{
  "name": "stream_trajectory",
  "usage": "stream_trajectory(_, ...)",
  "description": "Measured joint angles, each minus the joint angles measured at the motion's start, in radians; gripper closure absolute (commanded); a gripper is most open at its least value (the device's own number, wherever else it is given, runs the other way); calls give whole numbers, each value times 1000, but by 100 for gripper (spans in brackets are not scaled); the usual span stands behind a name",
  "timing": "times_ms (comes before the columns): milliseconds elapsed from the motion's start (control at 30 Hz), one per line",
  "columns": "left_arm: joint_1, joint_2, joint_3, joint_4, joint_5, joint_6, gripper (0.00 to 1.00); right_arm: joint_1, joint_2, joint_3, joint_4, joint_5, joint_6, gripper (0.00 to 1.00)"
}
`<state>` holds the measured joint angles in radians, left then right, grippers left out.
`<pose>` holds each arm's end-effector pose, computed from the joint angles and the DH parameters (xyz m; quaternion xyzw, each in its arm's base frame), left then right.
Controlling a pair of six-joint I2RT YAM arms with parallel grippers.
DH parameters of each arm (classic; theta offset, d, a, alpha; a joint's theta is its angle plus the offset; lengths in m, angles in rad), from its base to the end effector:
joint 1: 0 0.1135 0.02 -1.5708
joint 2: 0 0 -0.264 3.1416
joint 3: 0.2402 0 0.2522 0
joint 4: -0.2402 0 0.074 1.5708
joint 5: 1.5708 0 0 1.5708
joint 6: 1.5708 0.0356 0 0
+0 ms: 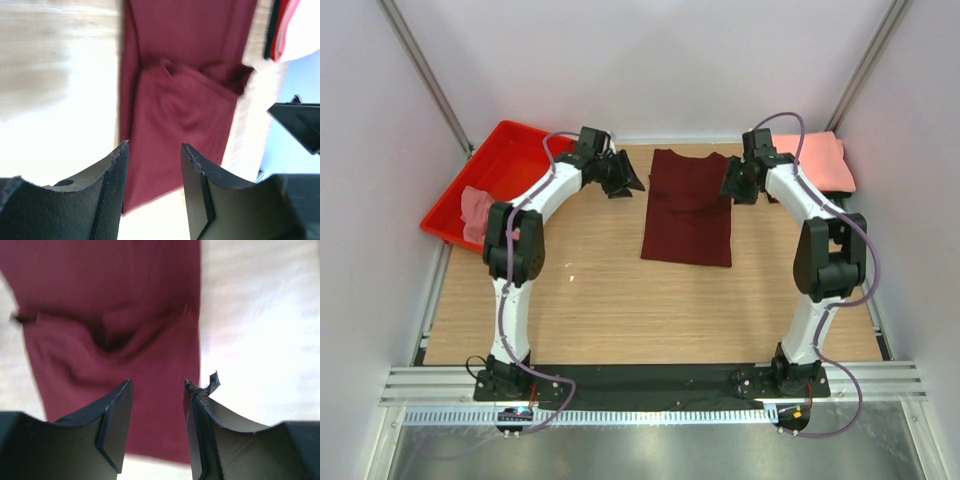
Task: Fold and stack the t-shirts
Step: Fold the tshirt
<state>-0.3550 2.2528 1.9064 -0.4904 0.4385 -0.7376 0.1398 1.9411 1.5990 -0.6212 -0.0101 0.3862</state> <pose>0.4714 -0.1909 0.2128 -0.0966 0.9093 -0.3554 0.1938 0.4248 0.0601 0.2440 0.1158 0.9472 0.0824 0.2876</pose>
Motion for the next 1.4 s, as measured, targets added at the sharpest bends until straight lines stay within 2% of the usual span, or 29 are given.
stream_trajectory(167,-26,-190,-217,40,-24,40,53,-3,-172,-181,-23,-96,0,51)
stream_trajectory(400,-111,-190,-426,66,-29,65,54,-35,-253,-401,-13,-174,-15,51)
stream_trajectory(567,-117,-181,-472,87,-28,76,55,-78,-253,-521,3,-213,-36,51)
stream_trajectory(867,-111,-181,-481,168,8,92,57,-111,-254,-609,153,-352,-48,55)
stream_trajectory(1000,-114,-179,-481,188,23,90,66,-110,-255,-639,185,-378,-48,60)
stream_trajectory(1033,-114,-175,-480,191,27,92,69,-110,-255,-640,190,-378,-48,64)
stream_trajectory(1133,-115,-164,-480,195,35,87,89,-110,-258,-646,202,-379,-50,76)
stream_trajectory(1167,-115,-161,-480,195,37,90,99,-110,-260,-647,203,-378,-51,89)
stream_trajectory(1267,-116,-159,-481,196,45,84,100,-110,-266,-650,207,-378,-52,99)
stream_trajectory(1400,-117,-177,-503,209,49,68,100,-110,-270,-651,207,-371,-52,99)
